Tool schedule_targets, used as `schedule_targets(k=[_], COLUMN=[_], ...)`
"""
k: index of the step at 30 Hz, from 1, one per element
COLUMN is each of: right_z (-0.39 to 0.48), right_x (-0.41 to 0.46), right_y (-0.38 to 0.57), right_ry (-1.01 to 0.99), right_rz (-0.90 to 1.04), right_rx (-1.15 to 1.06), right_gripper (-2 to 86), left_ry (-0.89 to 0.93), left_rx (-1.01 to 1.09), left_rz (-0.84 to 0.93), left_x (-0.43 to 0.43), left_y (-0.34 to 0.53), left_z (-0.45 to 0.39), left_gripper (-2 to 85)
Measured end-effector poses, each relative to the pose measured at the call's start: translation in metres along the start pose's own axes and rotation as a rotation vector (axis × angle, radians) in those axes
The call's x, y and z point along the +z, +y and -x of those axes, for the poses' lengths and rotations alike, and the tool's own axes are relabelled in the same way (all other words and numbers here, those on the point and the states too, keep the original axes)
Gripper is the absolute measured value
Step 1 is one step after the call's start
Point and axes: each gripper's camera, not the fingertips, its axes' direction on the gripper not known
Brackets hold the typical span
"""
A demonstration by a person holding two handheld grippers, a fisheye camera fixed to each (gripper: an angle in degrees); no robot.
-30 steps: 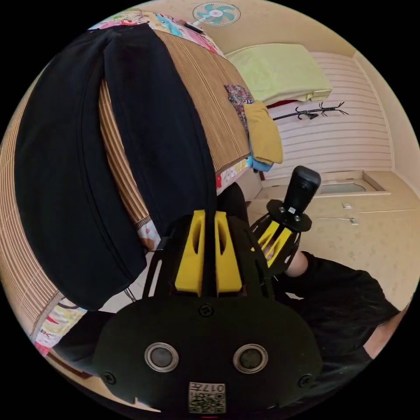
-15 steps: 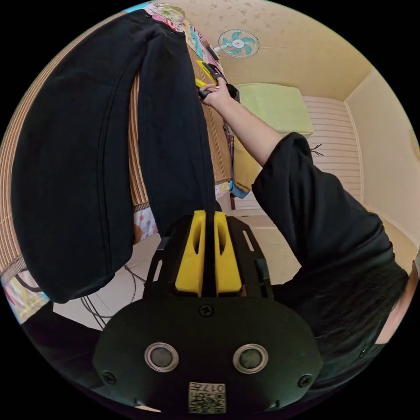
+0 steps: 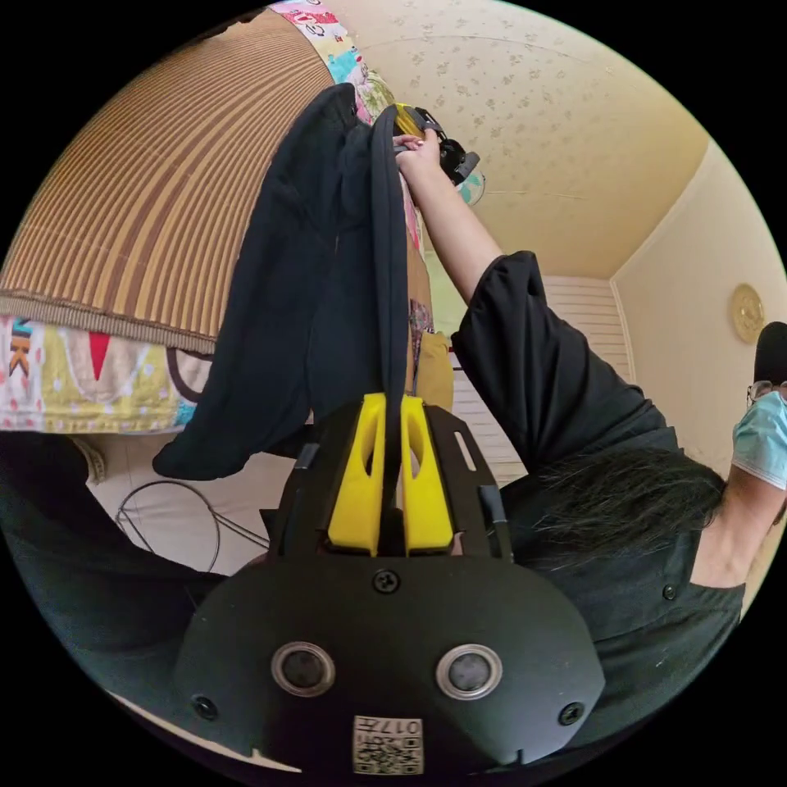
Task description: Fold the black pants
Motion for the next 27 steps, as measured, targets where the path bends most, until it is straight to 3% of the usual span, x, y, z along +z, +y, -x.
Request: schedule_targets(k=[3,7,13,16,20,24,27], right_z=[0.013,0.018,-0.016,-0.026,-0.008,0.021,0.027], right_x=[0.036,0.020,-0.067,-0.100,-0.126,-0.138,-0.149], right_y=[0.022,0.078,0.218,0.287,0.367,0.391,0.390], right_ry=[-0.129,-0.051,0.012,-0.079,-0.161,-0.091,-0.075], right_rz=[0.165,0.234,0.256,0.256,0.229,0.308,0.406], right_rx=[-0.068,-0.118,-0.064,-0.007,-0.011,-0.100,-0.156], right_gripper=[5.1,6.8,8.2,9.6,11.2,8.4,4.0], left_ry=[-0.141,-0.213,-0.290,-0.297,-0.334,-0.281,-0.101], left_rx=[-0.106,-0.205,-0.060,-0.032,-0.052,-0.043,-0.051], left_rz=[-0.026,-0.033,-0.003,0.094,0.083,0.069,0.060], left_x=[-0.022,-0.045,-0.048,-0.025,-0.012,-0.013,-0.020], left_y=[0.019,0.038,0.019,0.004,0.006,0.013,0.021], left_z=[0.025,0.064,0.063,0.062,0.053,0.049,0.058], left_gripper=[4.6,7.3,8.7,7.1,4.8,3.7,2.5])
